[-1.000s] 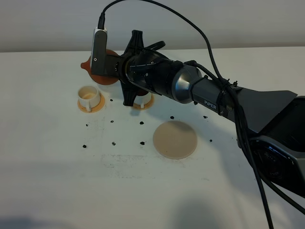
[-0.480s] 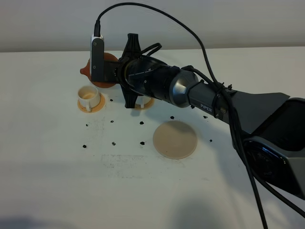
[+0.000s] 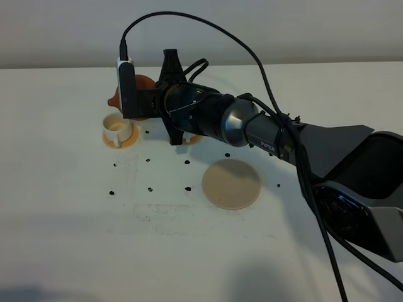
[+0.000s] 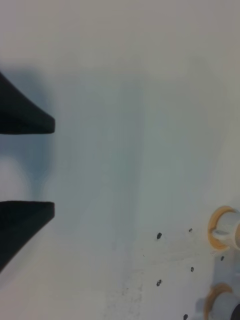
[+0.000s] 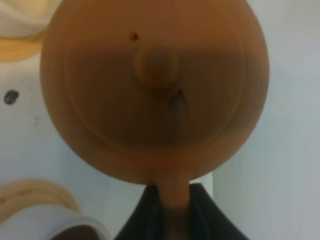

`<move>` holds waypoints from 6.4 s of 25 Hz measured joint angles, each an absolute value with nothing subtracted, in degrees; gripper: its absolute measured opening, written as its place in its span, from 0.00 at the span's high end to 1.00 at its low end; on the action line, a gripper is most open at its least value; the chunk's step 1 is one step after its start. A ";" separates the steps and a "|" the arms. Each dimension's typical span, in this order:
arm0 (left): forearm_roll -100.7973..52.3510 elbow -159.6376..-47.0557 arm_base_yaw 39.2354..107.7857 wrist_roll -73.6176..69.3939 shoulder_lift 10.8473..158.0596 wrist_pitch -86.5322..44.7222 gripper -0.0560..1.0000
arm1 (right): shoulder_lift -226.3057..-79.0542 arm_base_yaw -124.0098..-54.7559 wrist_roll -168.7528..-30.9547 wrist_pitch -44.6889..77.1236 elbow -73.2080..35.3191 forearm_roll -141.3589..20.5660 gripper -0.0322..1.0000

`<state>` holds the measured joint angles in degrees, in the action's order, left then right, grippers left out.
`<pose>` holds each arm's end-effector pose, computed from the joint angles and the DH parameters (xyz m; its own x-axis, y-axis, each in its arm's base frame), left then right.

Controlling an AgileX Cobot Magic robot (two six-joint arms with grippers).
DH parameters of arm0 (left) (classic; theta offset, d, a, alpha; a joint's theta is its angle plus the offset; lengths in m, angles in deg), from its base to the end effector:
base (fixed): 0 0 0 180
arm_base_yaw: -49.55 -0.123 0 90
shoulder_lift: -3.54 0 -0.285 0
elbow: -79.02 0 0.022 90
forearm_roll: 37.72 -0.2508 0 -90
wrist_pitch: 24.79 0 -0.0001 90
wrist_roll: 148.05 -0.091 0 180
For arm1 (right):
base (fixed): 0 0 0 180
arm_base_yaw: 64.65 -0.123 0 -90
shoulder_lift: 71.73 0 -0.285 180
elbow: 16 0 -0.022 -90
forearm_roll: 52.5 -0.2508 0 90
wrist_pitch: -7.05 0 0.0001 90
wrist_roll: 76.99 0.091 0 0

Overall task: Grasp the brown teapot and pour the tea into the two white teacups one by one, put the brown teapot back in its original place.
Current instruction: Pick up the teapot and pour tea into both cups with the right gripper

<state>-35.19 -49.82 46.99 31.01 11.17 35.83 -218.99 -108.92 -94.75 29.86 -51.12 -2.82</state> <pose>0.0000 -0.0035 0.2649 -0.4901 -0.0272 -0.8712 -0.0137 0.9996 -0.0235 0.4122 0.3642 0.1502 0.2696 -0.9476 -0.1716 -0.6040 -0.0276 -0.7965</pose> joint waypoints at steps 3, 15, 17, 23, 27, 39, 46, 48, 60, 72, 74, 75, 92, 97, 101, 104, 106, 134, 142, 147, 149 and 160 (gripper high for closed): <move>-35.19 -49.82 46.99 31.01 11.17 35.83 0.65 | -218.99 -108.92 -94.75 28.93 -51.05 -2.82 0.86; -35.19 -49.82 46.99 31.01 11.17 35.83 0.65 | -218.99 -108.47 -94.87 27.04 -51.05 1.28 0.86; -35.19 -49.82 46.99 31.01 11.17 35.83 0.65 | -218.99 -108.04 -94.87 27.04 -51.05 2.22 0.86; -35.19 -49.82 46.99 31.01 11.17 35.83 0.65 | -218.99 -107.68 -94.87 27.05 -51.05 4.32 0.86; -35.19 -49.82 46.99 31.01 11.17 35.83 0.65 | -218.99 -107.68 -94.87 26.93 -51.05 6.68 0.86; -35.19 -49.82 46.99 30.95 11.17 35.83 0.65 | -219.31 -107.74 -94.87 26.93 -51.05 10.21 0.86; -35.19 -49.82 46.99 30.95 11.17 35.83 0.65 | -220.06 -107.74 -94.87 26.99 -51.05 11.33 0.86; -35.19 -49.82 46.99 30.95 11.17 35.83 0.65 | -220.06 -107.74 -94.87 26.94 -51.05 12.10 0.86; -35.19 -49.82 46.99 30.95 11.17 35.83 0.65 | -220.06 -107.85 -94.87 26.88 -51.05 15.12 0.86; -35.19 -49.82 46.99 30.95 11.17 35.83 0.65 | -220.06 -108.30 -94.89 26.83 -51.05 18.11 0.86; -35.19 -49.82 46.99 31.01 11.17 35.83 0.65 | -220.06 -108.31 -94.89 26.83 -51.05 18.16 0.86; -35.19 -49.82 46.99 31.01 11.17 35.83 0.65 | -220.06 -108.31 -94.89 26.83 -51.05 18.34 0.86; -35.19 -49.82 46.99 31.01 11.17 35.83 0.65 | -220.06 -108.52 -95.11 26.86 -51.05 22.97 0.86; -35.19 -49.82 46.99 31.01 11.17 35.83 0.65 | -220.06 -108.52 -95.27 26.81 -51.05 24.34 0.86; -35.19 -49.82 46.99 31.01 11.17 35.83 0.65 | -220.06 -108.52 -95.31 26.81 -51.05 25.34 0.86; -35.19 -49.82 46.99 31.01 11.17 35.83 0.65 | -220.06 -108.52 -95.31 26.81 -51.05 25.89 0.86; -35.19 -49.82 46.99 31.01 11.17 35.83 0.65 | -220.06 -108.52 -95.34 26.81 -51.05 26.37 0.86; -35.19 -49.82 46.99 30.95 11.17 35.83 0.65 | -220.06 -109.11 -97.32 26.41 -51.05 30.07 0.86; -35.19 -49.82 46.99 30.95 11.17 35.83 0.65 | -220.06 -109.11 -99.66 26.47 -51.05 30.19 0.86; -35.19 -49.82 46.99 30.95 11.17 35.83 0.65 | -220.06 -109.11 -100.85 26.47 -51.05 30.19 0.86; -35.19 -49.82 46.99 30.95 11.17 35.83 0.65 | -220.06 -109.11 -101.00 26.47 -51.05 30.19 0.86; -35.19 -49.82 46.99 31.01 11.17 35.83 0.65 | -220.06 -109.11 -101.17 26.47 -51.05 30.64 0.86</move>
